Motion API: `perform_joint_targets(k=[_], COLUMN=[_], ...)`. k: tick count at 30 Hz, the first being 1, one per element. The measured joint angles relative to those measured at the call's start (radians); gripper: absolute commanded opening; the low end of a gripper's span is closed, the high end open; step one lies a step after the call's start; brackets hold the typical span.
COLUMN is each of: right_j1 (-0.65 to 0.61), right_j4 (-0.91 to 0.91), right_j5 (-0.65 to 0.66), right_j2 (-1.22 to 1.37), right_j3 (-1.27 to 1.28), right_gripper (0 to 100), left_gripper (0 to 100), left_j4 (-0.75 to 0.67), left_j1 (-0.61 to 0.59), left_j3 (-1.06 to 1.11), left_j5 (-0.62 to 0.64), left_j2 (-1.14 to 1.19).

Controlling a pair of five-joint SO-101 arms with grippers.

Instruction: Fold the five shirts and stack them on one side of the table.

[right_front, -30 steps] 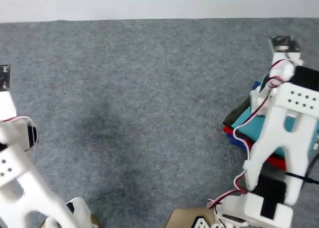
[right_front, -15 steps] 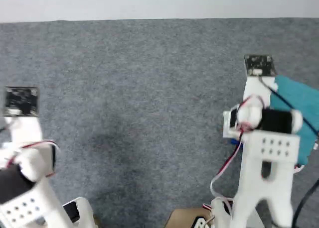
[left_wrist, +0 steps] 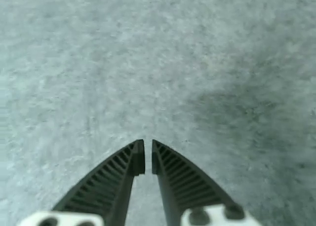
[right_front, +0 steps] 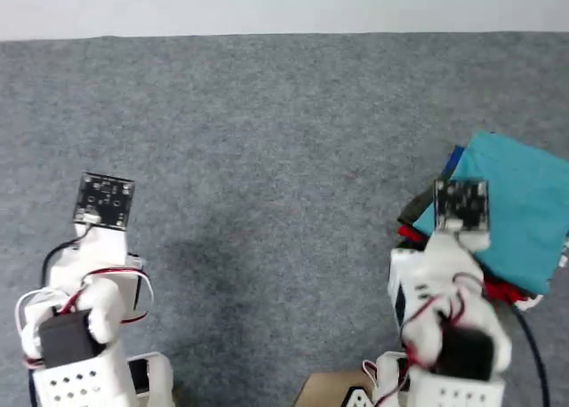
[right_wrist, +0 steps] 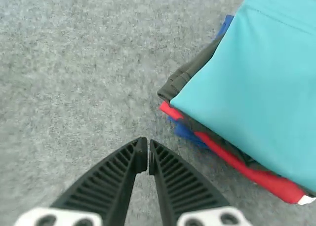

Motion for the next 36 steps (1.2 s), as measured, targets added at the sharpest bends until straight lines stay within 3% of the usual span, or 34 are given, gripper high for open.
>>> perform_joint_targets(k=[3,7,10,18,26,36], right_j1=[-0.002,0.000,0.000,-0.006,-0.008,-0.008], right_j4=[0.000,0.000,0.000,0.000,0.000,-0.015], right_j5=[0.000,0.000,0.000,0.017,0.087,0.091], right_j2=[-0.158,-0.336,-0.353,-0.350,-0.348,-0.345], right_j3=[0.101,0.203,0.230,0.318,0.465,0.623], right_gripper=[0.9,0.9,0.9,0.9,0.9,0.9], left_gripper=[4,3,3,1,1,1], left_j4=[-0.041,-0.135,-0.176,-0.344,-0.634,-0.678], left_j1=[0.043,0.080,0.118,0.288,0.296,0.295], left_j3=[0.063,0.150,0.222,0.422,0.632,0.652], left_j5=[0.017,0.152,0.244,0.313,0.445,0.489], left_j2=[0.000,0.000,0.000,0.000,0.000,0.000])
